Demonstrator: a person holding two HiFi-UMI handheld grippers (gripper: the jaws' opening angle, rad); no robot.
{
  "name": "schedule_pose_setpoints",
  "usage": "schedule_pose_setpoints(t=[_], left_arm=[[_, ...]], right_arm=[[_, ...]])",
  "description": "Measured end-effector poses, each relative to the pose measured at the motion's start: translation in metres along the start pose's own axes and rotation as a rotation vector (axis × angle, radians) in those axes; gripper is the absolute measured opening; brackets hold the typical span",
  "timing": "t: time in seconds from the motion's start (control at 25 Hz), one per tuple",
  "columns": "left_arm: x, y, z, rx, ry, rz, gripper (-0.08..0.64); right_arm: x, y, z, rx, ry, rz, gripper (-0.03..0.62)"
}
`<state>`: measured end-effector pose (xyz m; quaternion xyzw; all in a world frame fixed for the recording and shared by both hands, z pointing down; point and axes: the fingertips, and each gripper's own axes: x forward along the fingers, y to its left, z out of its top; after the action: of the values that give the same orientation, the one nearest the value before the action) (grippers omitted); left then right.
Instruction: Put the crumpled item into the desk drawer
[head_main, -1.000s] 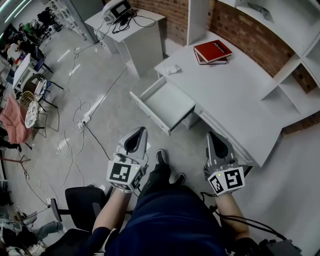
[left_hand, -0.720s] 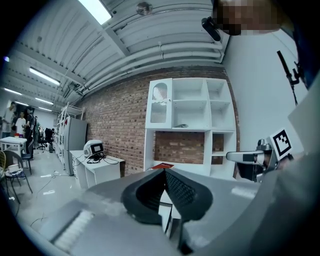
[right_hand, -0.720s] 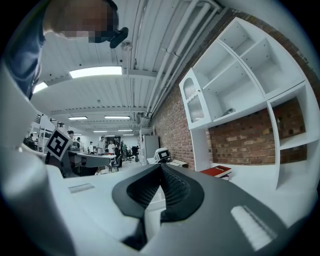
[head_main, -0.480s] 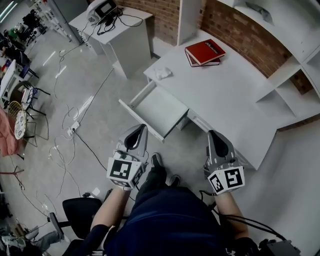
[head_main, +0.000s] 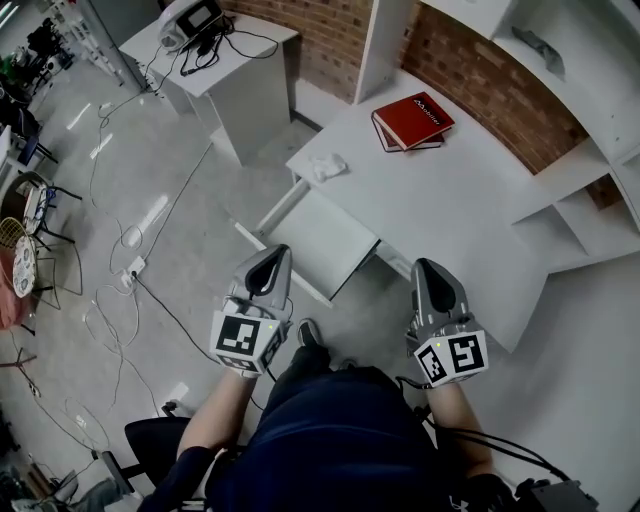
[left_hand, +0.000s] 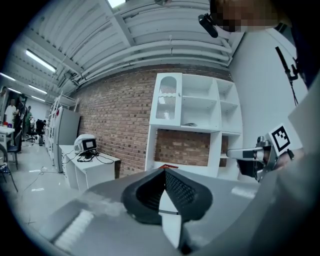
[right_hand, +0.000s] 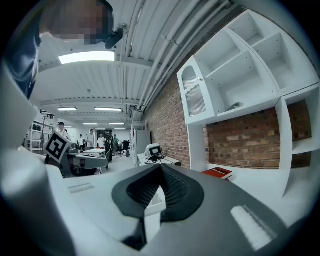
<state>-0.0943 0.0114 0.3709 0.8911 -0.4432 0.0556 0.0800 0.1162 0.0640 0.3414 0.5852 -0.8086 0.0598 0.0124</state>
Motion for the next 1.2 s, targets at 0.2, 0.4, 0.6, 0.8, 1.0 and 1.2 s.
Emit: schedule_pose_setpoints(t=[0.2, 0.4, 0.6, 0.8, 1.0, 1.2], left_arm=[[0.004, 0.035, -0.014, -0.002, 0.010, 0.009, 0.002], [0.007, 0.055, -0.028, -0.014, 0.047, 0.035, 0.002], [0.025, 0.066, -0.042, -0.030, 0.085, 0.057, 0.002], [0.054, 0.074, -0.050, -0.059, 0.133, 0.080, 0.002], [0.094, 0.087, -0.064, -0.147, 0.199, 0.113, 0.002], [0.133, 0.102, -0.080, -0.337, 0.250, 0.136, 0.003]], right_arm=[[0.032, 0.002, -0.002, -0.017, 0.025, -0.010, 0.002], [0.057, 0.009, -0.005, -0.024, 0.055, 0.022, 0.002], [0.083, 0.007, -0.015, -0.005, 0.074, 0.070, 0.002], [0.112, -0.007, -0.021, 0.026, 0.076, 0.128, 0.002], [0.141, -0.030, -0.021, 0.064, 0.065, 0.188, 0.002], [0.163, -0.060, -0.025, 0.108, 0.063, 0.237, 0.002]])
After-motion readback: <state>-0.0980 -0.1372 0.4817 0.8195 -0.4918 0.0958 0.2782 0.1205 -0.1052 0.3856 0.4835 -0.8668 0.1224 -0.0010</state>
